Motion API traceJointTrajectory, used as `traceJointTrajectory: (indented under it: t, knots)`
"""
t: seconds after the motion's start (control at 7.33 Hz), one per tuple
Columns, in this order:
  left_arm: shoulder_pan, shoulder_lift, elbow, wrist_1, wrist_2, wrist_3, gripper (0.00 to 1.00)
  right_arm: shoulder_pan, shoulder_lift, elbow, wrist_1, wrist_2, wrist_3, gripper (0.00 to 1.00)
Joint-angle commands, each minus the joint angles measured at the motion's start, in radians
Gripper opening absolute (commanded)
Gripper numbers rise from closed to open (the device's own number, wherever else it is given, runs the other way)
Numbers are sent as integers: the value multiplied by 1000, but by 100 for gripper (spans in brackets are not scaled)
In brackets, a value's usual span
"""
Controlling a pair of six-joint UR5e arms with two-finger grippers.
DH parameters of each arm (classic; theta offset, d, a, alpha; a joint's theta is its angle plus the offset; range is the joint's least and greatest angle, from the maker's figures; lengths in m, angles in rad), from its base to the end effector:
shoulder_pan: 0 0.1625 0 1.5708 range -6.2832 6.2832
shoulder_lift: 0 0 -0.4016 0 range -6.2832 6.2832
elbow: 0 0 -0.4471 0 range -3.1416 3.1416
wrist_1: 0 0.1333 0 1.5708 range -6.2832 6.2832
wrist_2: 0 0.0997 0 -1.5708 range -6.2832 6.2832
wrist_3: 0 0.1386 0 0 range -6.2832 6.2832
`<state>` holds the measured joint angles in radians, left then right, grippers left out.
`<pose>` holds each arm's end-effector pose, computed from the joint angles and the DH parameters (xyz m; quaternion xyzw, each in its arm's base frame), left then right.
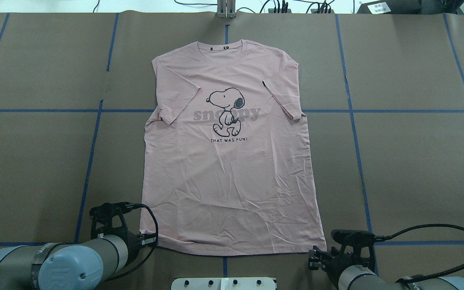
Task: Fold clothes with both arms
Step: 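Grasp the hem corners with both grippers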
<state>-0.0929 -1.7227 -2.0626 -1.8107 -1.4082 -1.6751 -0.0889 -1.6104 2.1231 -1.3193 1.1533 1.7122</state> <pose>0.5704 -0.2096 0.3008 0.0710 0.4266 -0.1232 0.8932 -0.5481 -0.1414 0.3669 0.1491 -0.3845 0.1011 0.9054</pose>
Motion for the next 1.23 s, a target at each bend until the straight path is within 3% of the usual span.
traceJointTrajectory:
  t: [0.0, 0.27, 0.55, 1.09]
  knots:
    - [-1, 0, -1, 1, 0, 0, 0, 0, 1, -5, 0, -1, 0, 46]
    - [-1, 3, -8, 1, 0, 0, 0, 3, 7, -5, 0, -1, 0, 35]
    - [-2, 5, -17, 2, 0, -2, 0, 14, 14, -5, -1, 0, -3, 0]
    - [-4, 3, -36, 4, -3, 0, 0, 41, 10, 9, -3, 9, -14, 0]
